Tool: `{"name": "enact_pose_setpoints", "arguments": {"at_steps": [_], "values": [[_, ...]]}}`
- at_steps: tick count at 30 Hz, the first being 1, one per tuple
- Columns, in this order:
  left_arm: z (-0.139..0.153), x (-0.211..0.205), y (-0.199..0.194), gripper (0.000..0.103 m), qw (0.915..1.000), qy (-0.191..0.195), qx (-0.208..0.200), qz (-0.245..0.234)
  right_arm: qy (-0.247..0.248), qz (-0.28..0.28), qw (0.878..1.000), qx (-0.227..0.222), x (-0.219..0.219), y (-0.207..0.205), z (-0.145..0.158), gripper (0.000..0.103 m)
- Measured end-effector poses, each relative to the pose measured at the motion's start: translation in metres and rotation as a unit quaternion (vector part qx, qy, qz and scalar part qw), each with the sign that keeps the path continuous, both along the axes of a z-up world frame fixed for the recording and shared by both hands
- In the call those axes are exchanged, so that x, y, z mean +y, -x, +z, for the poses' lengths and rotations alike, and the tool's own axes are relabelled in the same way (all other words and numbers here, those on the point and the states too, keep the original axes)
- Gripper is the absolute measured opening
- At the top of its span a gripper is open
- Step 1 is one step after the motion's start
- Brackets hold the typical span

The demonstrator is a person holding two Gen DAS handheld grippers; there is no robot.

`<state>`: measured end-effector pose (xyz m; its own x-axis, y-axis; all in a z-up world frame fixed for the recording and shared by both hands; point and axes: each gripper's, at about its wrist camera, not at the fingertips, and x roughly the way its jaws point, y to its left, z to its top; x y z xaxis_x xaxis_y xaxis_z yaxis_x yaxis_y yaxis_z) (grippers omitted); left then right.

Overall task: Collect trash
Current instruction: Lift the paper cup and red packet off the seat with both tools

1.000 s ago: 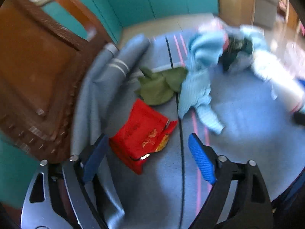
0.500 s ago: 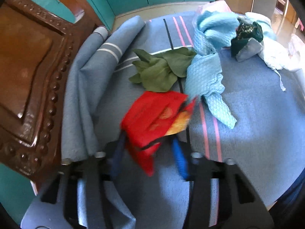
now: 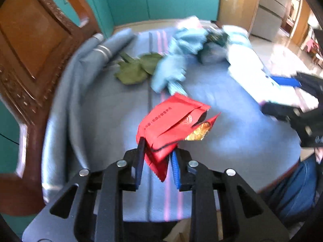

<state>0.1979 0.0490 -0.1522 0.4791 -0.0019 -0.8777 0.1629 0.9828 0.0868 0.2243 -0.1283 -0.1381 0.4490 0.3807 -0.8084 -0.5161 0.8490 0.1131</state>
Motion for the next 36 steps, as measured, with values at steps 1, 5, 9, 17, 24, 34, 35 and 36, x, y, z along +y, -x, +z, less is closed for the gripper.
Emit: {"name": "enact_pose_setpoints", "arguments": {"at_steps": [1,5,9,17,24,34,35,36], "values": [[-0.004,-0.004,0.002,0.036,1.0000,-0.001,0.005,-0.006,0.002,0.001,1.000,0.001,0.001,0.000,-0.001,0.073],[-0.007,-0.012,0.006,0.072,0.9996,-0.023,-0.006,-0.017,0.013,0.002,1.000,0.003,0.005,-0.001,-0.007,0.073],[-0.009,-0.015,0.006,0.090,0.9978,-0.032,-0.004,-0.058,0.017,-0.007,1.000,0.008,0.003,-0.006,-0.012,0.074],[-0.014,-0.035,-0.013,0.092,0.9935,-0.036,0.022,-0.105,0.033,-0.001,0.999,0.011,0.014,-0.009,-0.022,0.082],[-0.020,-0.018,-0.010,0.063,0.9974,0.024,0.034,-0.059,0.018,0.006,1.000,0.004,0.015,-0.008,-0.020,0.077],[-0.002,-0.005,0.015,0.061,0.9994,0.028,-0.019,-0.009,0.004,0.002,1.000,-0.010,0.011,-0.003,-0.007,0.077],[0.002,-0.004,0.018,0.061,0.9989,0.037,-0.029,0.001,-0.004,-0.003,1.000,-0.013,0.007,-0.003,-0.002,0.077],[0.007,-0.003,0.020,0.061,0.9980,0.049,-0.038,0.011,-0.011,-0.007,1.000,-0.015,0.004,-0.004,0.002,0.077]]}}
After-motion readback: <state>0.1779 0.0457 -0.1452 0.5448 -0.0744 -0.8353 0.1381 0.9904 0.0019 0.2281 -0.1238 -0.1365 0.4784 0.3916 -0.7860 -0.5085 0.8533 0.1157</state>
